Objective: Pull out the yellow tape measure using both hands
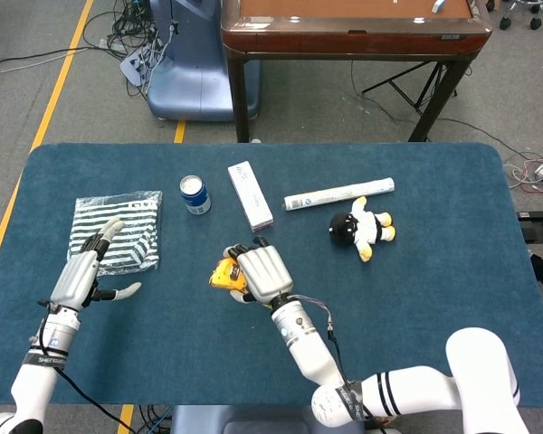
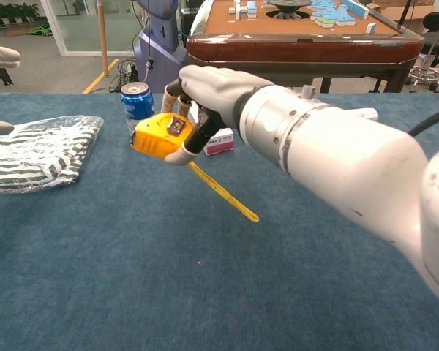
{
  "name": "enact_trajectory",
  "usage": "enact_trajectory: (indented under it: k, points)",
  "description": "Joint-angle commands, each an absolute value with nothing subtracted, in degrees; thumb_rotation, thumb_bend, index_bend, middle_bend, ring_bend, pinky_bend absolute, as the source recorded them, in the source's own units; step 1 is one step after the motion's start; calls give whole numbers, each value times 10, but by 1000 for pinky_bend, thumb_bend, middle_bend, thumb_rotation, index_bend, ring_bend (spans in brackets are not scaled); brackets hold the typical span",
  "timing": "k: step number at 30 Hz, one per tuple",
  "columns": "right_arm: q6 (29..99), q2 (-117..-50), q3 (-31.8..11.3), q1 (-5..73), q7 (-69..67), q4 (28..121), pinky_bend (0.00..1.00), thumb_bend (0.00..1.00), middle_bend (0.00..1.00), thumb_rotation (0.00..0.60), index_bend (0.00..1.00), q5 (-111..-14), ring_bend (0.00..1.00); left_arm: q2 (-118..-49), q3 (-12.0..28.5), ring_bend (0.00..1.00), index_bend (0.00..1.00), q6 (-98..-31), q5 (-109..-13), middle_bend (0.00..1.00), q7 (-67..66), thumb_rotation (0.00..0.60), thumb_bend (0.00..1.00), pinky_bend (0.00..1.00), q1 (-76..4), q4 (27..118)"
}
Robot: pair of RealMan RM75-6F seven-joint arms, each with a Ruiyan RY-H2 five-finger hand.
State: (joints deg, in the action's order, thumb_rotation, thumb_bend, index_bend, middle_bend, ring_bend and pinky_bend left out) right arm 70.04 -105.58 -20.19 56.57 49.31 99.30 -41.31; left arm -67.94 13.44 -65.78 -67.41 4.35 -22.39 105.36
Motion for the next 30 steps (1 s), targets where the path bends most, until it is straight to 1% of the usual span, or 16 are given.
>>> enact_trajectory:
  k: [1, 15, 30]
  points:
    - [705, -1064, -209, 574, 497, 986, 191, 544, 547, 600, 554, -406, 461, -687, 133, 0, 0, -659, -672, 0, 39, 600, 140, 0, -228, 1051]
    - [712, -1099, -230, 618, 521, 956, 191, 550, 547, 600, 554, -379, 465, -724, 137, 0, 0, -646, -664, 0, 65, 600, 139, 0, -247, 1040]
    - [722, -1126, -242, 644, 521, 924, 191, 550, 548, 600, 563, -384, 466, -747, 140, 0, 0, -646, -661, 0, 78, 600, 139, 0, -258, 1043]
